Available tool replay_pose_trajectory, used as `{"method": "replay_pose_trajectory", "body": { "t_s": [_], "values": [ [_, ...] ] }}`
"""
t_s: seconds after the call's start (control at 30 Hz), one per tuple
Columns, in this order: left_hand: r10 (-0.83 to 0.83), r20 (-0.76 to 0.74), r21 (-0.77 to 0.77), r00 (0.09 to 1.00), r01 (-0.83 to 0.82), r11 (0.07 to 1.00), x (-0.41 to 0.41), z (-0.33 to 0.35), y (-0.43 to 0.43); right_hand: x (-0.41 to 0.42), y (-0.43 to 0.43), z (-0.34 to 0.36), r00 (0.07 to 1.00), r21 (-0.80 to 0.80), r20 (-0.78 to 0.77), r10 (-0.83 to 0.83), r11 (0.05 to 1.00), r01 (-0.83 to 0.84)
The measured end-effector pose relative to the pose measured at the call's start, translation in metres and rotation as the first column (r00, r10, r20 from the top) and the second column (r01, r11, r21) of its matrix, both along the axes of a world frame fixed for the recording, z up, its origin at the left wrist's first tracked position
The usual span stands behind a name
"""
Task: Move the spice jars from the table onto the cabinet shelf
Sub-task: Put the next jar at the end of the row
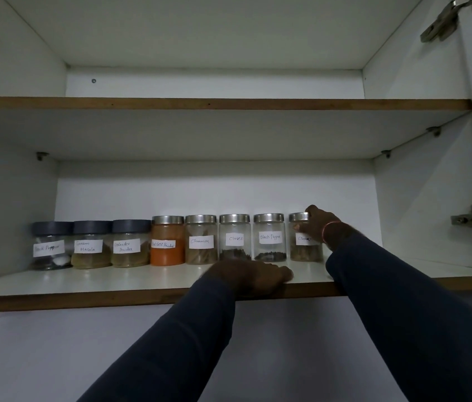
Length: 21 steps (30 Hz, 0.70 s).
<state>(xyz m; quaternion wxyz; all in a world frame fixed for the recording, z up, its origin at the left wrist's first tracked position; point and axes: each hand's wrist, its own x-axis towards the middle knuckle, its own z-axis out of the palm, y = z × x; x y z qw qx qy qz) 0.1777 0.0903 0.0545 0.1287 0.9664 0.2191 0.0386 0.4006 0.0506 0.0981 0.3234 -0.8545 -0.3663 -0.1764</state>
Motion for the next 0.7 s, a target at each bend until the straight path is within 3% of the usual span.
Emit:
{"method": "replay_pose_trajectory", "body": {
  "t_s": [0.7],
  "values": [
    [-0.059,-0.012,0.109,0.998,0.06,0.992,0.004,-0.003,0.002,-0.008,0.01,-0.007,0.979,-0.001,-0.204,0.031,1.0,-0.032]
  ]
}}
